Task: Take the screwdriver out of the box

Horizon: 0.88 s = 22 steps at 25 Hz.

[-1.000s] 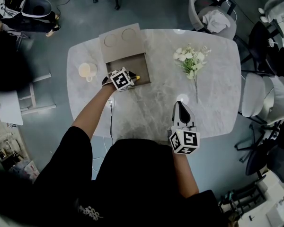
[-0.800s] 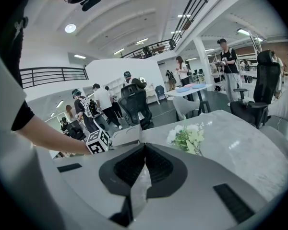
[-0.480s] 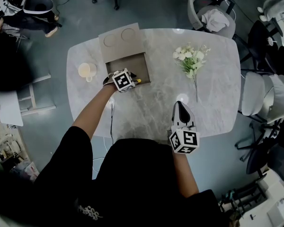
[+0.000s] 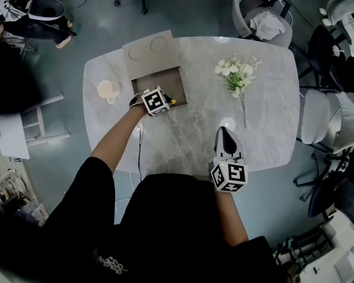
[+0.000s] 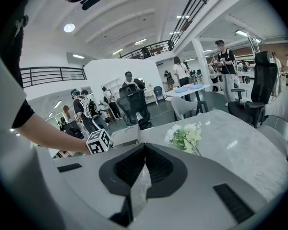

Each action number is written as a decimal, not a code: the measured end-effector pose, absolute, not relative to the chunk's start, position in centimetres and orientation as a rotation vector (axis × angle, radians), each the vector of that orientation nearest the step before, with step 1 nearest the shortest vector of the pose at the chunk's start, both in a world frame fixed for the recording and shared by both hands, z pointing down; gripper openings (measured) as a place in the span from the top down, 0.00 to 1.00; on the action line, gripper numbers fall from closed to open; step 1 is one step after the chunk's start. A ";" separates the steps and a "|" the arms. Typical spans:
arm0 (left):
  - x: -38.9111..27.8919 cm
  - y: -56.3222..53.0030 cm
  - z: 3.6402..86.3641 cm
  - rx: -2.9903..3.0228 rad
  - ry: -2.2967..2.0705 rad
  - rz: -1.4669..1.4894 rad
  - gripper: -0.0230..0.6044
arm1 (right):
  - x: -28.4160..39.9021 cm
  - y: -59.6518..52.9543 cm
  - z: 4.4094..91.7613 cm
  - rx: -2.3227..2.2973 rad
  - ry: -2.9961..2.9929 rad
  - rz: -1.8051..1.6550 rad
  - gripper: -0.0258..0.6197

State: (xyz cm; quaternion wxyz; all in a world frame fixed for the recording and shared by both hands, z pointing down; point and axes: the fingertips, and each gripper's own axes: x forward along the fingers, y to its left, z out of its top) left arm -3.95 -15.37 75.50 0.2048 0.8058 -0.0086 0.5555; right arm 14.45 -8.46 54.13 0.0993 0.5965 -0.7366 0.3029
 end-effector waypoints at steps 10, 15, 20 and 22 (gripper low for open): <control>-4.1 -15.5 75.4 2.211 -0.028 1.537 0.90 | 14.6 -8.8 53.8 1.780 -2.178 0.874 0.94; -4.7 -16.6 74.9 2.247 -0.143 1.520 0.91 | 15.2 -8.7 53.5 1.797 -2.174 0.860 0.94; -5.4 -18.2 73.6 2.308 -0.283 1.483 0.91 | 15.0 -8.5 53.3 1.792 -2.183 0.850 0.94; -5.6 -18.7 73.1 2.325 -0.334 1.461 0.91 | 14.8 -8.4 53.2 1.786 -2.192 0.845 0.94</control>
